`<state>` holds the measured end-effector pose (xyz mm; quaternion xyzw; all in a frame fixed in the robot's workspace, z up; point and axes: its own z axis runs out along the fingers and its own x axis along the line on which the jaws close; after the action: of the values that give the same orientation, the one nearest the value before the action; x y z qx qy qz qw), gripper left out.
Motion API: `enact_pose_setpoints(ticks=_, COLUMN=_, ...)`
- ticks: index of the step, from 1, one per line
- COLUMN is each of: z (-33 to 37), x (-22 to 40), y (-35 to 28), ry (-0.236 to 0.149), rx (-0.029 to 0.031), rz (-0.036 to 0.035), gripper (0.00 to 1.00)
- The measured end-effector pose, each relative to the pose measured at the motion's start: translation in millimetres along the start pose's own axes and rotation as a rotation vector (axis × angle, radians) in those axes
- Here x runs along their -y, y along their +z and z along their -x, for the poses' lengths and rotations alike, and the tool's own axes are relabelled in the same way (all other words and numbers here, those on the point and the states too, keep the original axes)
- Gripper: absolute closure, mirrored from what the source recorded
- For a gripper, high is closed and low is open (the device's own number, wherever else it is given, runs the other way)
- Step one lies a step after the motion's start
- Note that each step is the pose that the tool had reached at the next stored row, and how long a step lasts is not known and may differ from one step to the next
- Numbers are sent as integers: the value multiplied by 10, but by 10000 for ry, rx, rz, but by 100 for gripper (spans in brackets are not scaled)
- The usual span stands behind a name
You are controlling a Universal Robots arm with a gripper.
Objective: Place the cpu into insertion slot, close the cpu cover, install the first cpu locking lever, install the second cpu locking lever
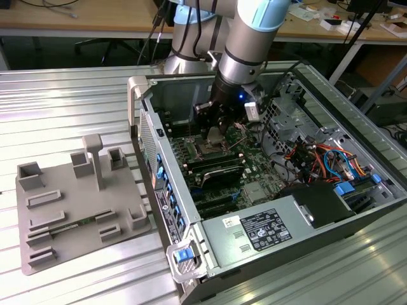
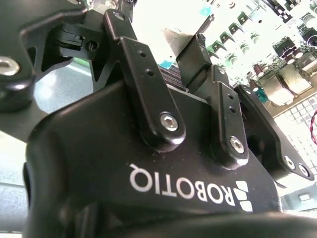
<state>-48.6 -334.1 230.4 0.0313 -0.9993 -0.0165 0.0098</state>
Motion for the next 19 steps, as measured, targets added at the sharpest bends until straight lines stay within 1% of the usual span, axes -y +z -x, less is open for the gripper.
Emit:
enact_pose_setpoints(ticks=7, z=0, x=-1, y=34, ry=1, rx=-1, rz=-1, gripper=45)
enact_pose_setpoints(ticks=12, z=2, x=-4, y=71, ry=-1, rx=0, rz=-1, gripper=45)
enact_pose_setpoints(ticks=19, z=1, x=-4, y=72, ry=0, rx=-1, rz=-3, gripper=45)
